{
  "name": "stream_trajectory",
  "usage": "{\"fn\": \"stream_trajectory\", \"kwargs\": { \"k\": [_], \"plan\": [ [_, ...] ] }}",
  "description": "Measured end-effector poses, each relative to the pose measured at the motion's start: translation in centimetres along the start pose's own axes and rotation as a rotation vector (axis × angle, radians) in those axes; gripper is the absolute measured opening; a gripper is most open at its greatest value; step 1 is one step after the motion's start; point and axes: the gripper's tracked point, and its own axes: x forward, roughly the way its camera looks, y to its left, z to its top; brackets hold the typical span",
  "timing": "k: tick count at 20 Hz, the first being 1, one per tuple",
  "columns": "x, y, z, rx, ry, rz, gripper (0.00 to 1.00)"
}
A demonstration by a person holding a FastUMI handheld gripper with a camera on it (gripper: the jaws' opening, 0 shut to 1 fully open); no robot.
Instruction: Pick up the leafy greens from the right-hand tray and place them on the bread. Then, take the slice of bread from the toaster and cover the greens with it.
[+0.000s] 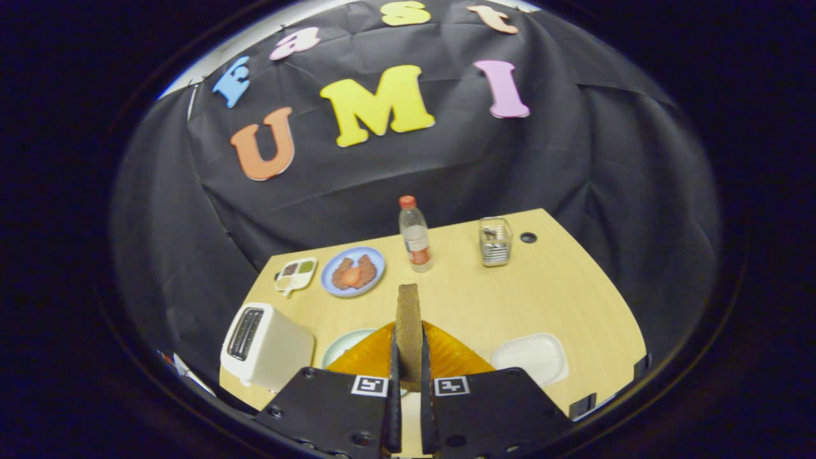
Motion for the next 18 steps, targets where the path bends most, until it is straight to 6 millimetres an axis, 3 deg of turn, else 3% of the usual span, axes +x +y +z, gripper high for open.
{"fn": "stream_trajectory", "kwargs": {
  "k": [2, 4, 7, 10, 18],
  "plan": [
    [0.6, -2.7, -0.4, 0.041, 0.021, -0.023, 0.12],
    [1.0, -4.0, -0.6, 0.064, 0.030, -0.025, 0.12],
    [1.8, -3.3, -1.4, 0.086, 0.053, 0.001, 0.12],
    [3.0, -1.1, -2.8, 0.097, 0.085, 0.041, 0.12],
    [6.3, 8.2, -6.6, 0.218, 0.155, 0.240, 0.12]
  ]
}}
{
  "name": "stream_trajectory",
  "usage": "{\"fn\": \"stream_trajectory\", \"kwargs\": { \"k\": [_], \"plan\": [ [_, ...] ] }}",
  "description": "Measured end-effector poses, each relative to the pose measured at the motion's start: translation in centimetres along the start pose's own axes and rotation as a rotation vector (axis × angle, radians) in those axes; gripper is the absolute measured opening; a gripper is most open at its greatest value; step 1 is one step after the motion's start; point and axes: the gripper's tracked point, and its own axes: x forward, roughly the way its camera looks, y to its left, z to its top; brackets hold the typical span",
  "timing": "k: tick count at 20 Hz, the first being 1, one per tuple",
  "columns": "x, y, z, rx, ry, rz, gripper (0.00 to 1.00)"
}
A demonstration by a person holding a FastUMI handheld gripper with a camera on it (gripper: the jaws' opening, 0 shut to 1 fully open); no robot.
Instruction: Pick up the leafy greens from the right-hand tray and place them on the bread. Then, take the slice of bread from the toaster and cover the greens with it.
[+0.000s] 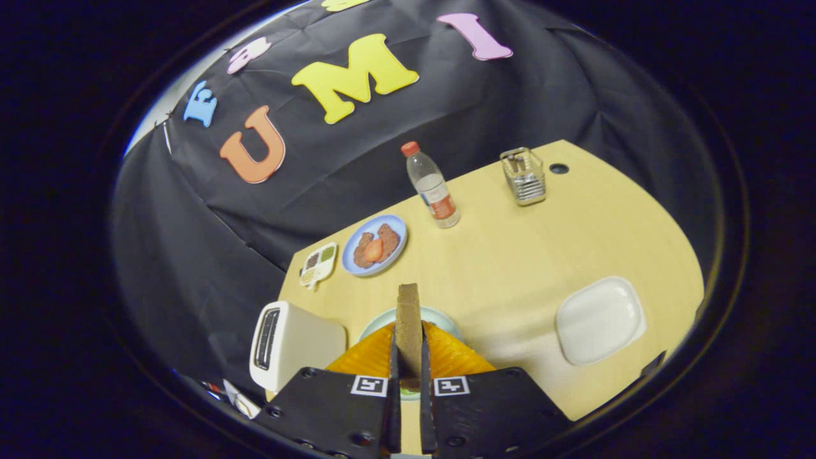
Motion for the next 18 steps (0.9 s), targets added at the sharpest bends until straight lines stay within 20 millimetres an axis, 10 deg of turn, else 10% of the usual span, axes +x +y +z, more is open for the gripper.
{"fn": "stream_trajectory", "kwargs": {
  "k": [7, 18],
  "plan": [
    [5.8, 3.7, -3.4, 0.169, 0.051, 0.112, 0.11],
    [8.2, 0.2, -6.5, 0.201, 0.078, -0.072, 0.12]
  ]
}}
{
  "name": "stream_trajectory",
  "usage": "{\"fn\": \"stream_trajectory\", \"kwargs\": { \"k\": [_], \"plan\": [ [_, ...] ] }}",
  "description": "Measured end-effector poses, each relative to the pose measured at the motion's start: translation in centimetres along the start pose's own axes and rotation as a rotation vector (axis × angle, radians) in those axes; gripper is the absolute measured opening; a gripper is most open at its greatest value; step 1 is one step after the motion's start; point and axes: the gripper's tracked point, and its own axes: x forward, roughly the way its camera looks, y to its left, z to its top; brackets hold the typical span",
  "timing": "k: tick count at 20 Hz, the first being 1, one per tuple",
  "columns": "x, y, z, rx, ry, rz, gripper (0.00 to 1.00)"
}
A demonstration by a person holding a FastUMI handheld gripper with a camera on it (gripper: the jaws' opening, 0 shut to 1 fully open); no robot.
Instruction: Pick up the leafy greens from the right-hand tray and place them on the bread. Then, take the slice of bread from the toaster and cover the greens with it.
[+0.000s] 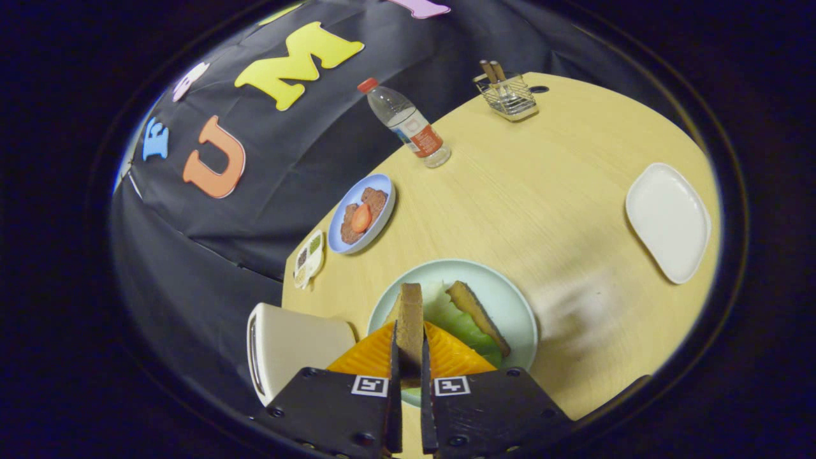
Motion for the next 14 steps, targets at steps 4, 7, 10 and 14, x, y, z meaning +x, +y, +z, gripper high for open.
{"fn": "stream_trajectory", "kwargs": {
  "k": [4, 7, 10, 14],
  "plan": [
    [0.2, -1.3, 0.1, -0.063, -0.007, -0.088, 0.18],
    [0.5, -1.9, -0.1, -0.119, 0.002, -0.157, 0.30],
    [0.7, -2.2, -0.3, -0.189, 0.013, -0.204, 0.36],
    [0.3, -2.3, 0.2, -0.258, 0.009, -0.253, 0.50]
  ]
}}
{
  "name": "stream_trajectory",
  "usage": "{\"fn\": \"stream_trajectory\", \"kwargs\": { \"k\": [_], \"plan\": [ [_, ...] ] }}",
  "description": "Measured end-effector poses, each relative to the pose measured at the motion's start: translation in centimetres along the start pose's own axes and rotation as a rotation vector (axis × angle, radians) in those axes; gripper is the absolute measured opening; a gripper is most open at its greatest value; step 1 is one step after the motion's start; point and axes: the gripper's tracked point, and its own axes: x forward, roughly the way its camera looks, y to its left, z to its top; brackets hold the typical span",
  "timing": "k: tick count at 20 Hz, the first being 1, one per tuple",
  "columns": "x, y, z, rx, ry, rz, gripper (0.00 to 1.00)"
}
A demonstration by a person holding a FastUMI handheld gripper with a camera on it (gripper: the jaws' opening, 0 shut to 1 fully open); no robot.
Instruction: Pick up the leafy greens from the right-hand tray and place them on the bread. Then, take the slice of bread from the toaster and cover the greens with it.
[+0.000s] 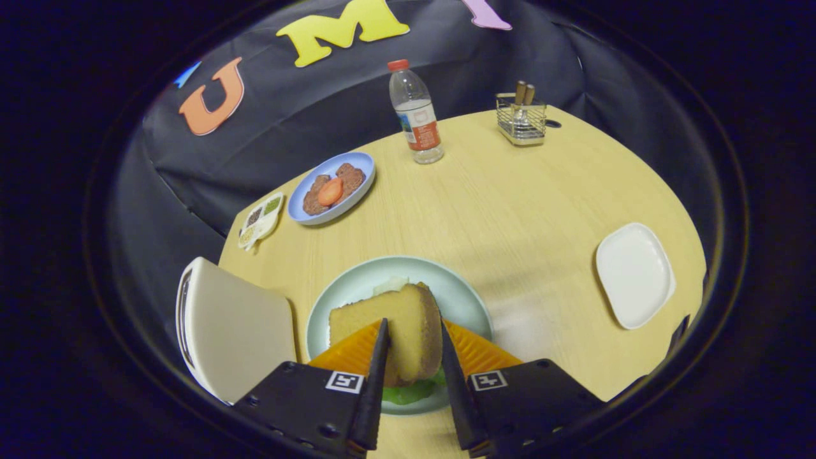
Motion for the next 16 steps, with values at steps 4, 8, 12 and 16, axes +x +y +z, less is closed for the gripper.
{"fn": "stream_trajectory", "kwargs": {
  "k": [4, 8, 12, 16],
  "plan": [
    [-1.6, 0.1, 1.3, -0.047, -0.041, -0.018, 0.58],
    [-4.5, 0.9, 2.3, -0.081, -0.084, 0.004, 0.69],
    [-9.2, 1.5, 4.4, -0.154, -0.183, 0.034, 0.74],
    [-15.5, 1.8, 6.9, -0.247, -0.334, 0.065, 0.82]
  ]
}}
